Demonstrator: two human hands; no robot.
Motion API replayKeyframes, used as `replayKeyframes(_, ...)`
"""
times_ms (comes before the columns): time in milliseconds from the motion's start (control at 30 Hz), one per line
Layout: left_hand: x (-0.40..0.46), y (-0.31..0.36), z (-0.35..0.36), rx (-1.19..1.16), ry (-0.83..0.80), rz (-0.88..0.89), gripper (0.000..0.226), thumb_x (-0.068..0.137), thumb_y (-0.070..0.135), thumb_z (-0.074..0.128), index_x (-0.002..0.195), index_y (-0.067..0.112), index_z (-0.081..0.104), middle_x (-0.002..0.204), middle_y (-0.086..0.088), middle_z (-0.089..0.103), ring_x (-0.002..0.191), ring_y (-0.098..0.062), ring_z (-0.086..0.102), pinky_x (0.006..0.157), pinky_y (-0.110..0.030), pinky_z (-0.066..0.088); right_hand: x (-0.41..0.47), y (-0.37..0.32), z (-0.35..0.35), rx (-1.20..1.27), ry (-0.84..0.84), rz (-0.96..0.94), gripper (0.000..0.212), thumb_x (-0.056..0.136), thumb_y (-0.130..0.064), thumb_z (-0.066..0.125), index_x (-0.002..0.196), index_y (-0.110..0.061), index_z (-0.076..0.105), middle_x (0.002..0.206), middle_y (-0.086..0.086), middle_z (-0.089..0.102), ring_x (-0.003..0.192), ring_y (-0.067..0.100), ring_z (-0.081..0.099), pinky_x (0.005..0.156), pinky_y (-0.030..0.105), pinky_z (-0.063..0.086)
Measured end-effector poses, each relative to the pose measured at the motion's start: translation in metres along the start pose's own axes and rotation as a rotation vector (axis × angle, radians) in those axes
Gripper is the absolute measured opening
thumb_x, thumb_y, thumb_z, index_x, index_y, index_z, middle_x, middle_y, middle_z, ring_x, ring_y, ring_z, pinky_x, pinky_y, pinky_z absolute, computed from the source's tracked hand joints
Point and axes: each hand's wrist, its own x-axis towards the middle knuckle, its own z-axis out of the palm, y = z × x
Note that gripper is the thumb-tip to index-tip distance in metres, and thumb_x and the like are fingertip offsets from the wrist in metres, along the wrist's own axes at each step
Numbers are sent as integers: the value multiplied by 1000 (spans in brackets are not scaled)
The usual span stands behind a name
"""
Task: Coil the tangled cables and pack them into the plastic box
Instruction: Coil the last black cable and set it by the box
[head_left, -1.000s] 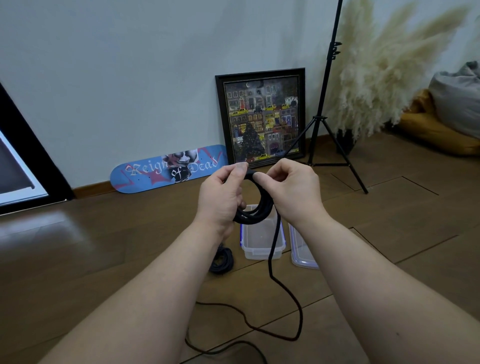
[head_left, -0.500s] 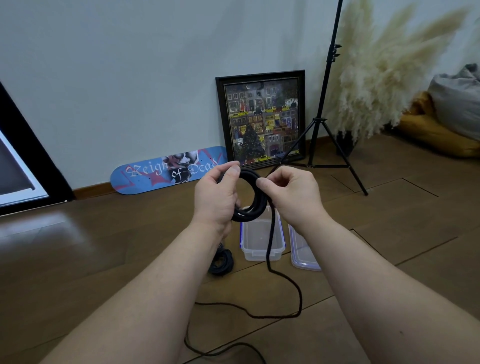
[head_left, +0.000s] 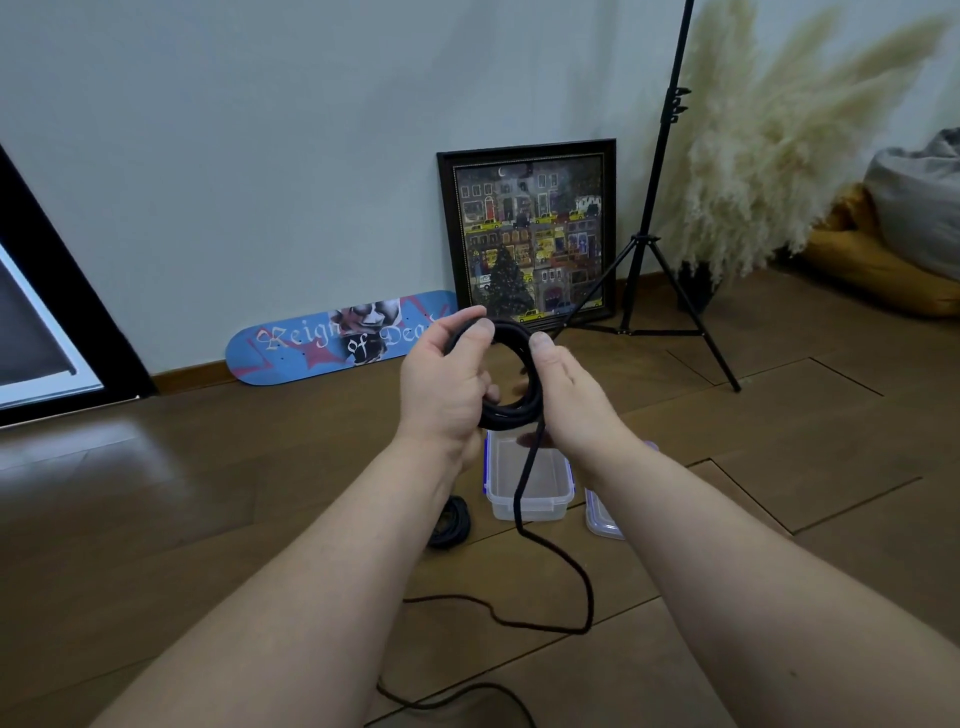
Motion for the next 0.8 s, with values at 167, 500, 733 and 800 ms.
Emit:
replayKeyframes(167, 0, -12, 2, 176, 18, 104, 16, 100, 19, 54, 115, 16, 57, 75, 1, 50, 45, -5, 43, 60, -34, 47, -3, -7, 1, -116, 164, -165, 46, 103, -48, 25, 95, -16, 56, 80, 0, 58, 85, 25, 57, 76, 37, 46)
replayKeyframes(500, -11, -17, 6, 276, -44, 183, 20, 103, 25, 45, 86, 16, 52, 48, 13, 54, 52, -5, 58, 53, -20, 47, -7, -5, -6, -232, 256, -316, 35, 103, -44, 31, 114, -18, 52, 79, -10, 54, 83, 21, 55, 71, 34, 39)
replayKeyframes(733, -7, -10, -7, 344, -136, 81, 4, 97, 18, 59, 96, 20, 63, 80, 4, 65, 71, -9, 65, 68, -29, 56, 3, -5, -22, -297, 168, -348, 27, 100, -45, 40, 95, -24, 56, 70, -6, 57, 74, 21, 58, 66, 35, 42)
replayKeyframes(800, -5, -5, -9, 254, -197, -37, 11, 96, 11, 58, 100, 17, 66, 78, 4, 63, 69, -12, 61, 65, -29, 53, 4, -3, -25, -344, 114, -356, 25, 100, -45, 42, 91, -27, 56, 67, -7, 56, 71, 19, 56, 63, 34, 39)
